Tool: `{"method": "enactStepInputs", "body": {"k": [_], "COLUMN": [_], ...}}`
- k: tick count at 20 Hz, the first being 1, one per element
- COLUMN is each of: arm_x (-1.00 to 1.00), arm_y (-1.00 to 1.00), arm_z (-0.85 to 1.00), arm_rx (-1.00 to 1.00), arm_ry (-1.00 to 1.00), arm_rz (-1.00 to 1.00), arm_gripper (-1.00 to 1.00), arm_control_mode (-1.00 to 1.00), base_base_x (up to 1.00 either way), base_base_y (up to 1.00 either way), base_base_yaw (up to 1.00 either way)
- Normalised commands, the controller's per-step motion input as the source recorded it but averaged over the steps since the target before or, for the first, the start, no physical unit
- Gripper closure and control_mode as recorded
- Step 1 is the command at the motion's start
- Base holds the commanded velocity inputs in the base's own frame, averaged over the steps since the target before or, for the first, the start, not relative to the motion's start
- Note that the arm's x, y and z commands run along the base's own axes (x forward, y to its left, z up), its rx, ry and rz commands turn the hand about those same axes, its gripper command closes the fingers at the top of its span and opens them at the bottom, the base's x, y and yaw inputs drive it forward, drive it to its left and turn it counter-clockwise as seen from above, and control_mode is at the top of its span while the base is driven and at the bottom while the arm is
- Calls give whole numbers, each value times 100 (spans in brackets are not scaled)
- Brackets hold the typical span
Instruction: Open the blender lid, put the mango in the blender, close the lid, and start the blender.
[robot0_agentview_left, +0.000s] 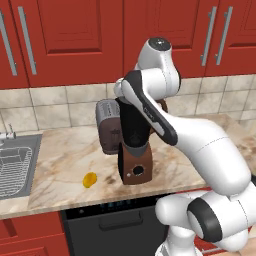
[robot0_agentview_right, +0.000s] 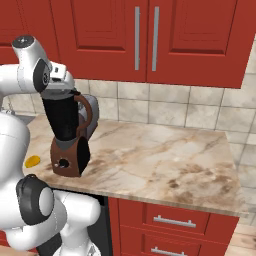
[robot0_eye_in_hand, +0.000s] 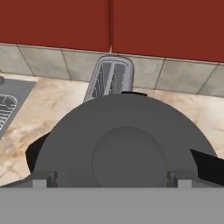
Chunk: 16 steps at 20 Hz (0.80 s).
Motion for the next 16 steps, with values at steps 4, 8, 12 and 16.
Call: {"method": "enactStepInputs", "body": {"k": [4,8,12,16], "arm_x": [0,0,5,25], "arm_y": [-9,-17,-2,7], "arm_z": [-10,0,-3,-29], "arm_rx": [0,0,0,0], "arm_ry": [0,0,1,8], "arm_rz": [0,0,0,0], "arm_gripper": [-100,-100,-100,-100], "arm_control_mode": [-100,-100,-100,-100], "base_base_x": [0,0,0,0], "base_base_y": [0,0,0,0], "base_base_yaw": [0,0,0,0]}}
